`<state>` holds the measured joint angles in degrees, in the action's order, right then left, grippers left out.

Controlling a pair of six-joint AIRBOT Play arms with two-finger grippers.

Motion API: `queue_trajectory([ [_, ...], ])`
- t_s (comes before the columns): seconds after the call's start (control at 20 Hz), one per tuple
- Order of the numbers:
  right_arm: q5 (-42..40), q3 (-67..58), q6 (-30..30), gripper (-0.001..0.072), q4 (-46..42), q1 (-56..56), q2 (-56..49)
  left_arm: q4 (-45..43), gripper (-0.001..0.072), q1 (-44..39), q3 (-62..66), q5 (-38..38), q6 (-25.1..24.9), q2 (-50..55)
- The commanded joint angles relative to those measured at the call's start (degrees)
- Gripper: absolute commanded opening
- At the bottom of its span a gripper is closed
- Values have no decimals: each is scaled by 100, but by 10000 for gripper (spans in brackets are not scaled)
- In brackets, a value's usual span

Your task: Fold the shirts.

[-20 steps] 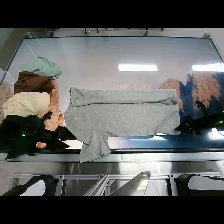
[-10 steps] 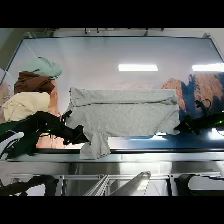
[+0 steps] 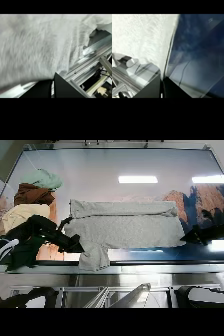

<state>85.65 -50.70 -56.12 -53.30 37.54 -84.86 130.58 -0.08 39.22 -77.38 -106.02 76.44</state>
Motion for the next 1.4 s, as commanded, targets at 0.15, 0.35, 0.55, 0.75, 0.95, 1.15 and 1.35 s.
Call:
queue_trajectory([
  [0.15, 278, -179, -87, 15, 0, 514, 282, -356, 17, 999, -304, -656, 146, -1141],
  [0.35, 160, -181, -90, 15, -9, 525, 282, -356, 16, 1379, -501, -1008, 42, -1303],
  [0.55, 76, -181, 48, 15, 850, 514, 280, -289, 17, 1502, -85, -1010, 44, -1080],
  [0.75, -507, -181, 356, 15, 2122, 422, 264, 140, 16, 1333, 1231, -1019, 42, -238],
  [0.95, -1707, -181, 745, 16, 2402, -184, 192, 136, 17, 992, 2887, -975, 44, 1040],
  [1.15, -2859, -184, 968, 16, 2400, -844, -264, 133, 17, 881, 4293, -957, 48, 2441],
  [1.35, -3296, -181, 1211, 16, 2396, -1119, -756, 96, 13, 892, 5093, -1027, 50, 3493],
])
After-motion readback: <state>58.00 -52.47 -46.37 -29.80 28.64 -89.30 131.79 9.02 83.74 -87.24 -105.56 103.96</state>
